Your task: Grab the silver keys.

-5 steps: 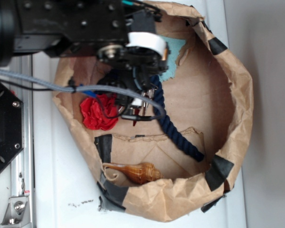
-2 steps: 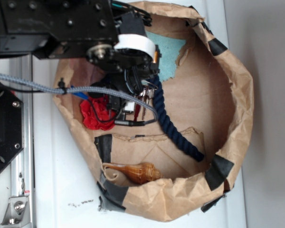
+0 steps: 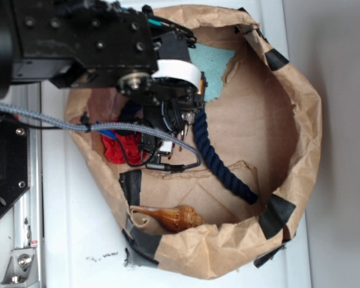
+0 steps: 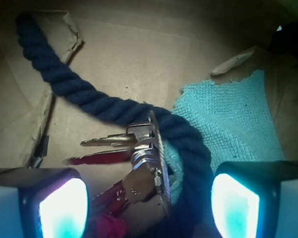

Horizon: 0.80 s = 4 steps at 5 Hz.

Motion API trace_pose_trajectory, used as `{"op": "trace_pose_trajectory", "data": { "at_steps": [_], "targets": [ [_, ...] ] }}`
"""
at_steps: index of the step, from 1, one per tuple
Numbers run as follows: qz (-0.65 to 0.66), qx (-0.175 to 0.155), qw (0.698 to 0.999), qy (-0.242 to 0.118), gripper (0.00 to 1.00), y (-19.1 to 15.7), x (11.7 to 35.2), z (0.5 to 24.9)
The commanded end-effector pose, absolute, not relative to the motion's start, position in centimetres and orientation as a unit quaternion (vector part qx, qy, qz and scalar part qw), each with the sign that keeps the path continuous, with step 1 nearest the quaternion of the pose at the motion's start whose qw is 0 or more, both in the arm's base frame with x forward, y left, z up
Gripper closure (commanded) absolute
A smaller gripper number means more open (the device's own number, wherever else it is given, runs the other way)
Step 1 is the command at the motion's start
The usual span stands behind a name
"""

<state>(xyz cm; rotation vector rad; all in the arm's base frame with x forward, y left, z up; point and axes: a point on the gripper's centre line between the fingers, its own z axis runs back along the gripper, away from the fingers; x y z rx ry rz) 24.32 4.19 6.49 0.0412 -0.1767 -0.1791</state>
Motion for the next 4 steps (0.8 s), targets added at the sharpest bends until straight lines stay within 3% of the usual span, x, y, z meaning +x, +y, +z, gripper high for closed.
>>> {"op": "trace_pose_trajectory", "data": {
  "at_steps": [1, 2, 4],
  "targets": [
    [-0.098, 0.038, 0.989, -0.107, 0.38, 3.89, 26.29, 6.35],
    [-0.098, 0.04, 0.988, -0.111, 1.0, 3.96, 26.42, 6.39],
    [-0.109, 0.035, 0.986, -0.117, 1.0, 3.99, 25.79, 7.16]
  ]
}}
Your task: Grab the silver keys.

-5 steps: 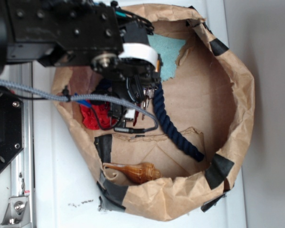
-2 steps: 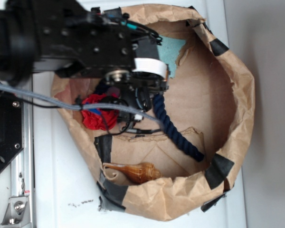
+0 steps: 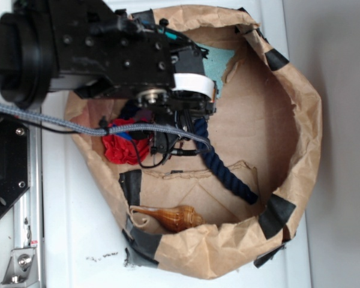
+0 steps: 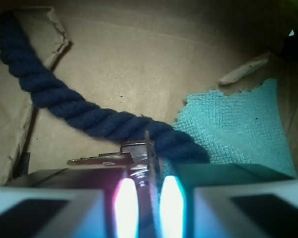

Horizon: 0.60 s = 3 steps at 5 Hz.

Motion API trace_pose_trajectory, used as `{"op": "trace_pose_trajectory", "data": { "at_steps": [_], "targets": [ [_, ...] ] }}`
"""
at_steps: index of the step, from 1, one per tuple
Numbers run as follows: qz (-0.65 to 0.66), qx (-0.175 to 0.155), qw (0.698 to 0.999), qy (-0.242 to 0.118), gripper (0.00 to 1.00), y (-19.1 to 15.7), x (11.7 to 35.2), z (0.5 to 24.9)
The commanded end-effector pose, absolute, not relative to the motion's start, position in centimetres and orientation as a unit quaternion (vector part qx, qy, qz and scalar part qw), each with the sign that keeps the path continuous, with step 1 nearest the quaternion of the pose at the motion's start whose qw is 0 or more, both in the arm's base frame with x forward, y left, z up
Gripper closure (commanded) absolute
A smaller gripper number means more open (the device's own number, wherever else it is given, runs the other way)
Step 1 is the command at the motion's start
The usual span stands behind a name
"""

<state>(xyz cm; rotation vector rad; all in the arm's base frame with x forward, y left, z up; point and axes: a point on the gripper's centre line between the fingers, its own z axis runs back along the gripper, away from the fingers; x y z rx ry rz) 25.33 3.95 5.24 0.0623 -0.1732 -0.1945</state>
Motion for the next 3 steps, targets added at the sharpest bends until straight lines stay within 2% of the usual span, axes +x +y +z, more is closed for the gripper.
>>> {"op": "trace_pose_trajectory", "data": {
  "at_steps": [1, 3],
  "targets": [
    [-0.115, 0.026, 0.986, -0.117, 1.0, 3.97, 25.51, 7.52],
    [-0.116, 0.027, 0.986, -0.114, 1.0, 3.88, 25.57, 7.59]
  ]
}}
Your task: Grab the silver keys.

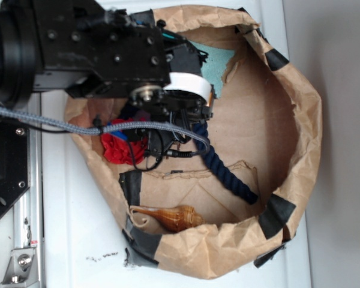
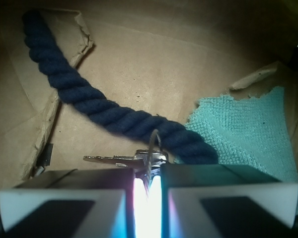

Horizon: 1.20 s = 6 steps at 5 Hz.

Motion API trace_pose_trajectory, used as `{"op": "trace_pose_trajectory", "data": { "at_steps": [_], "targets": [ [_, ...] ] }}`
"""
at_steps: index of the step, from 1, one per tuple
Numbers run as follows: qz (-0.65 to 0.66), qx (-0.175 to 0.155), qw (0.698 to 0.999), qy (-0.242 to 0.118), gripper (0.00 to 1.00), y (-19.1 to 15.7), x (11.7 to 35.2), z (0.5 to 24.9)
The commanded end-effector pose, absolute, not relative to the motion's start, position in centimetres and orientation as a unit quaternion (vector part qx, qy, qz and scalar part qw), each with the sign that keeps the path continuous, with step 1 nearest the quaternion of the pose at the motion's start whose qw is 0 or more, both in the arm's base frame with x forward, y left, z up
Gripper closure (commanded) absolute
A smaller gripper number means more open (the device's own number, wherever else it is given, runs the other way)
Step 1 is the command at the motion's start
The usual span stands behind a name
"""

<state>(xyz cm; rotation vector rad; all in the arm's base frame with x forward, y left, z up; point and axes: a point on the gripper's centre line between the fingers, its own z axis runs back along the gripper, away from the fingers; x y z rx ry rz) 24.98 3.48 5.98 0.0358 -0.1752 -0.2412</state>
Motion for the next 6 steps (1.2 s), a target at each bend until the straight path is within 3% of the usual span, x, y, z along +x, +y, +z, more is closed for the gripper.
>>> {"op": "trace_pose_trajectory", "data": {
  "at_steps": [1, 2, 3, 4, 6],
  "targets": [
    [-0.111, 0.03, 0.987, -0.113, 1.0, 3.8, 25.9, 7.7],
    [-0.096, 0.01, 0.986, -0.139, 1.0, 2.7, 26.0, 12.4],
    [-0.064, -0.037, 0.978, -0.194, 1.0, 3.0, 25.2, 17.6],
    [-0.058, -0.062, 0.981, -0.174, 1.0, 3.7, 25.1, 22.6],
    [-0.048, -0.041, 0.988, -0.143, 1.0, 2.9, 25.2, 21.5]
  ]
}}
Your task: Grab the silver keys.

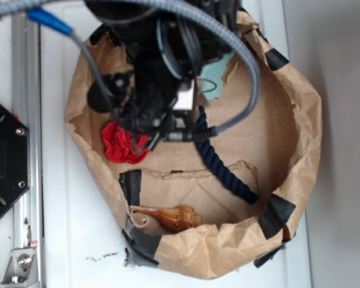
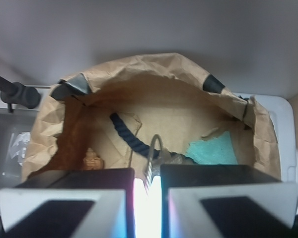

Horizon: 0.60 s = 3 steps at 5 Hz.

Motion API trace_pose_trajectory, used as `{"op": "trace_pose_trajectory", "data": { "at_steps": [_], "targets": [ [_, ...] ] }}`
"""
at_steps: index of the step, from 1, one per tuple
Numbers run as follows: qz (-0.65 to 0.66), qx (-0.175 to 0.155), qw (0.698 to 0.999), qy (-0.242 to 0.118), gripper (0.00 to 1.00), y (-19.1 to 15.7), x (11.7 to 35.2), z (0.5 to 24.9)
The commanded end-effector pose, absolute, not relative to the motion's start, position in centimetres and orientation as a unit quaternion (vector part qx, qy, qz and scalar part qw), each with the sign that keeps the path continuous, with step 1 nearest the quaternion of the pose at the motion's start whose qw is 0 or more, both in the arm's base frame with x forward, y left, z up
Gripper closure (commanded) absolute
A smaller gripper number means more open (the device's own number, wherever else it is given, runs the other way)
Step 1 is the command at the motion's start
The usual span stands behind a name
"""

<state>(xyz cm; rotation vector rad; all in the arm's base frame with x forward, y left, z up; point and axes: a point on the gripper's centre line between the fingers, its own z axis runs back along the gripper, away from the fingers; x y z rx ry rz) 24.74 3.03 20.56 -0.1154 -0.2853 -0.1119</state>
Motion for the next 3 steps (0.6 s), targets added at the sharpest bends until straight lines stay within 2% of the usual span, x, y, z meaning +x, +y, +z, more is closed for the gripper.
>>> {"op": "trace_pose_trajectory", "data": {
  "at_steps": [1, 2, 3],
  "targets": [
    [-0.054, -0.036, 0.988, -0.139, 1.0, 2.65, 25.08, 21.25],
    [-0.064, -0.037, 0.989, -0.128, 1.0, 2.68, 25.26, 20.87],
    [-0.051, -0.018, 0.99, -0.127, 1.0, 2.55, 25.5, 20.72]
  ]
}}
